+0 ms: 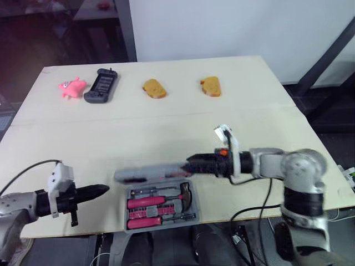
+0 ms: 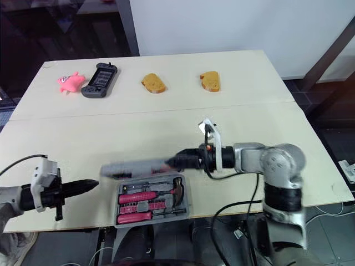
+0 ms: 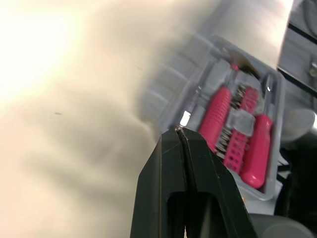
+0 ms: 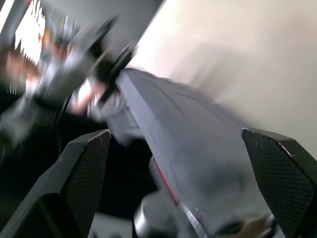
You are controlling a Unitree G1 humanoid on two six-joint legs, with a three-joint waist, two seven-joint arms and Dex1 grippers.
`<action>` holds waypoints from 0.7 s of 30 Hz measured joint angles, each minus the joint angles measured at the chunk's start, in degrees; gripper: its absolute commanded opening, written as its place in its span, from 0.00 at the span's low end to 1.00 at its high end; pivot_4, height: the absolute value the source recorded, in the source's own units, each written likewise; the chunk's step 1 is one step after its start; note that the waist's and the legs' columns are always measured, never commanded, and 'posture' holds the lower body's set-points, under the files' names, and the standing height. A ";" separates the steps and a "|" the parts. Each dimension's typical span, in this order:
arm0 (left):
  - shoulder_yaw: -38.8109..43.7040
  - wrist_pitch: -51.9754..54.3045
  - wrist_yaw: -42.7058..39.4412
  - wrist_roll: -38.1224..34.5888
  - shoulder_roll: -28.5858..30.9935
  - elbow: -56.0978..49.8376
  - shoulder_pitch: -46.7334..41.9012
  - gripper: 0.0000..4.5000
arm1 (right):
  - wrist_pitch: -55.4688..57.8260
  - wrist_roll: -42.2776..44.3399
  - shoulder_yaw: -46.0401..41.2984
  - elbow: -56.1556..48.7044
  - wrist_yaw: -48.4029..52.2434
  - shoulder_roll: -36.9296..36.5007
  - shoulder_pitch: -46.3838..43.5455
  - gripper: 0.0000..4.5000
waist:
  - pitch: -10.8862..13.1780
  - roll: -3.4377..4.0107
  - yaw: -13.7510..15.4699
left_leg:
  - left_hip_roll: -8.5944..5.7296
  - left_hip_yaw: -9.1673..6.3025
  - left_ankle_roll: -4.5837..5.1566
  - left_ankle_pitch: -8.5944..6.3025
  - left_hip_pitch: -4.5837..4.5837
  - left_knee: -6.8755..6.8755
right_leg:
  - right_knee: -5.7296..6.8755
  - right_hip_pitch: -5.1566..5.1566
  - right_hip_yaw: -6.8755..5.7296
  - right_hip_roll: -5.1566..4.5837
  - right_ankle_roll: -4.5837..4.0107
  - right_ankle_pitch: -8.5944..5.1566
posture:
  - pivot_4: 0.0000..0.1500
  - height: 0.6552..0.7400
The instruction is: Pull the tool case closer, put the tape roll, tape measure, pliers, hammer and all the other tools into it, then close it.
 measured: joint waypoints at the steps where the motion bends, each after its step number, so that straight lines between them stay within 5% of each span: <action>1: 1.06 0.67 -0.50 -0.58 0.67 -1.04 0.14 0.00 | 0.49 2.41 -0.60 -2.61 0.48 -2.23 0.50 0.99 | 0.02 -0.02 0.00 | -0.01 0.01 0.00 0.00 -0.05 0.01 | 0.00 -0.02 0.00 -0.01 0.00 0.00 | 1.00 1.00; 6: 5.83 3.41 -2.42 -2.85 3.16 -4.85 0.61 0.00 | -3.60 11.02 -7.59 -13.56 1.85 -15.94 4.87 0.99 | 0.04 -0.09 0.14 | -0.03 0.04 0.00 0.00 -0.14 0.12 | -0.02 -0.08 0.00 -0.06 -0.01 -0.01 | 1.00 1.00; 12: 8.06 4.18 -3.05 -3.29 3.11 -7.53 1.79 0.00 | -24.32 -3.22 -8.89 -17.61 6.86 -24.70 19.92 0.99 | 0.10 -0.27 0.18 | -0.04 0.08 -0.01 0.00 -0.15 0.19 | -0.03 -0.10 0.02 -0.06 0.01 0.00 | 1.00 1.00; 21: 9.13 0.82 -1.04 0.18 1.76 -9.23 2.19 0.00 | -45.34 -16.12 -10.89 -16.37 17.13 -28.23 34.76 0.99 | 0.09 -0.42 1.57 | -0.04 0.07 -0.08 0.05 -0.02 0.29 | -0.03 0.07 0.02 -0.05 -0.01 0.00 | 1.00 1.00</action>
